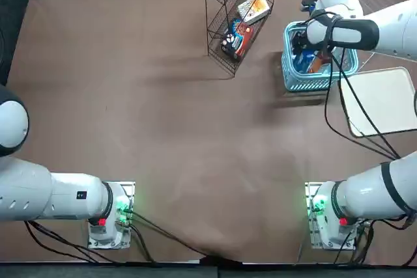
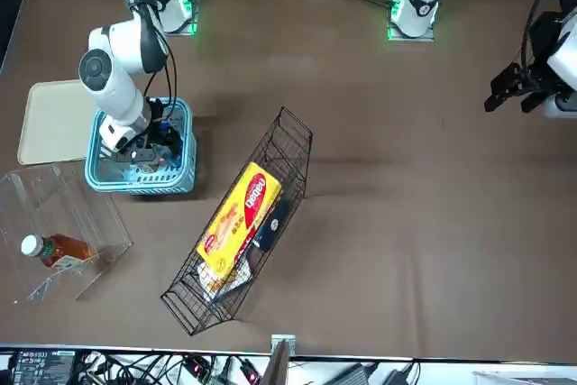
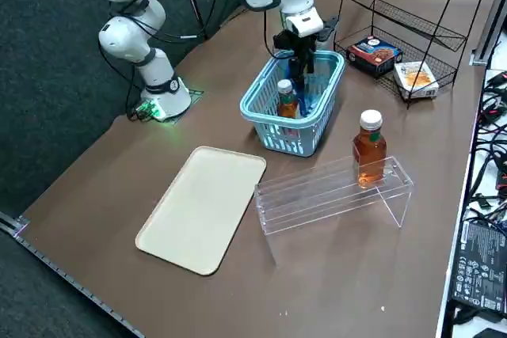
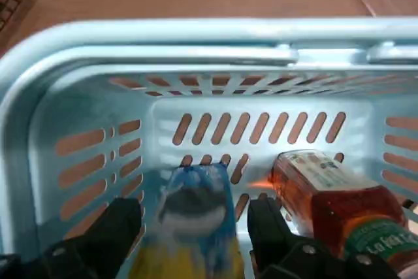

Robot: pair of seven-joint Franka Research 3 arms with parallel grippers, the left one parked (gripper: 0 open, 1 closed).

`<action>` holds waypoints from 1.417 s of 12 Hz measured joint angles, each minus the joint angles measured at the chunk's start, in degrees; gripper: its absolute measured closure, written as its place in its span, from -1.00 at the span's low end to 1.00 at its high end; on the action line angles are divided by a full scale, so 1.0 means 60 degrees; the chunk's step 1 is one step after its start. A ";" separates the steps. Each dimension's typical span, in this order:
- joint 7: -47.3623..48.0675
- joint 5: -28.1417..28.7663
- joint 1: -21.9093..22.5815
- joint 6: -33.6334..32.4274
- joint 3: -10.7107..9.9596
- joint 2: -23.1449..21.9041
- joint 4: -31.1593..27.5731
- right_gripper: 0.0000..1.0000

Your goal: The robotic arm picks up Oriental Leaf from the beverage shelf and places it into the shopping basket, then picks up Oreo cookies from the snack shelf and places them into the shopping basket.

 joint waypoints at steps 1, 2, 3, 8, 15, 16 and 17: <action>0.0000 0.0000 0.0000 -0.0026 -0.0001 0.0000 0.0054 -1.00; 0.0000 0.0000 0.0000 -0.0101 -0.0001 0.0000 0.0139 -1.00; 0.0000 0.0000 0.0000 -0.0297 -0.0001 -0.0001 0.0285 -1.00; 0.0001 0.0000 0.0001 -0.2427 -0.0001 -0.0054 0.1991 -1.00; 0.0004 0.0000 0.0014 -0.5887 -0.0001 -0.0182 0.4941 -1.00; 0.0004 0.0000 0.0003 -0.6342 -0.0011 -0.0207 0.5275 -1.00; 0.0004 0.0000 -0.0019 -0.6723 -0.0045 -0.0246 0.5559 -1.00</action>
